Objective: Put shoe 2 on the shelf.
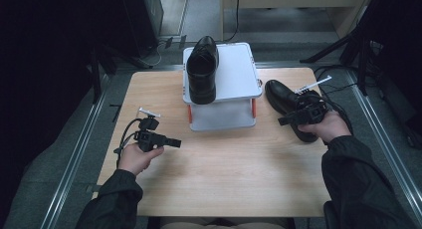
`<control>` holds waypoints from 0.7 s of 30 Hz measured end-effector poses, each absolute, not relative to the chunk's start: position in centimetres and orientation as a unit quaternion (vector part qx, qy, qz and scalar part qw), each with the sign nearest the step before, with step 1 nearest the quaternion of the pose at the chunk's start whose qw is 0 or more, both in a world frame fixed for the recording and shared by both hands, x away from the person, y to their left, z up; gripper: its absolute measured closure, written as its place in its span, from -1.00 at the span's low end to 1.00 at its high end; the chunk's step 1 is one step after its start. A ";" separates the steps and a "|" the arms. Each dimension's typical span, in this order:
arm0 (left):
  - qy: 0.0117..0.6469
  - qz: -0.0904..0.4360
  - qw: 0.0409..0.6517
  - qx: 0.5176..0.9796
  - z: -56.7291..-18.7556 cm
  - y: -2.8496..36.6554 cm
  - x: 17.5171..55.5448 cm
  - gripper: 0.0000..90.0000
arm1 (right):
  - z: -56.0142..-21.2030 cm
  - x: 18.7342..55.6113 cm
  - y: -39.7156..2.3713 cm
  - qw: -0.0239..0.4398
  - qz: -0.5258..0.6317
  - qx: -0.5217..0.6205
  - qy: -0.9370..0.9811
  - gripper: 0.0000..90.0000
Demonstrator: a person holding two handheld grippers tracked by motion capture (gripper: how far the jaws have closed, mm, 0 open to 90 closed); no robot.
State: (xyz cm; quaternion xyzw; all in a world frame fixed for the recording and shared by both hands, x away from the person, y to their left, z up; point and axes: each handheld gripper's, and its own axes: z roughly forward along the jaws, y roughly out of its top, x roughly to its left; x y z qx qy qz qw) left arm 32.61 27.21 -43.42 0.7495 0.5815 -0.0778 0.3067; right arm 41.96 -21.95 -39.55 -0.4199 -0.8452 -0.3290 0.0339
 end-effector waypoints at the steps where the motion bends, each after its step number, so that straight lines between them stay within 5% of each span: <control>1: 0.581 -0.078 0.307 0.750 -43.4 27.2 32.6 -0.01 | -39.5 42.1 -22.3 0.032 -0.328 -0.423 -0.844 0.25; 14: 0.579 -0.081 0.305 0.752 -43.4 27.2 32.6 -0.01 | -40.8 44.6 -25.6 0.018 -0.306 -0.476 -0.824 0.28; 21: 0.579 -0.081 0.306 0.752 -43.5 27.2 32.6 -0.01 | -42.3 45.7 -25.1 0.022 -0.267 -0.506 -0.820 0.61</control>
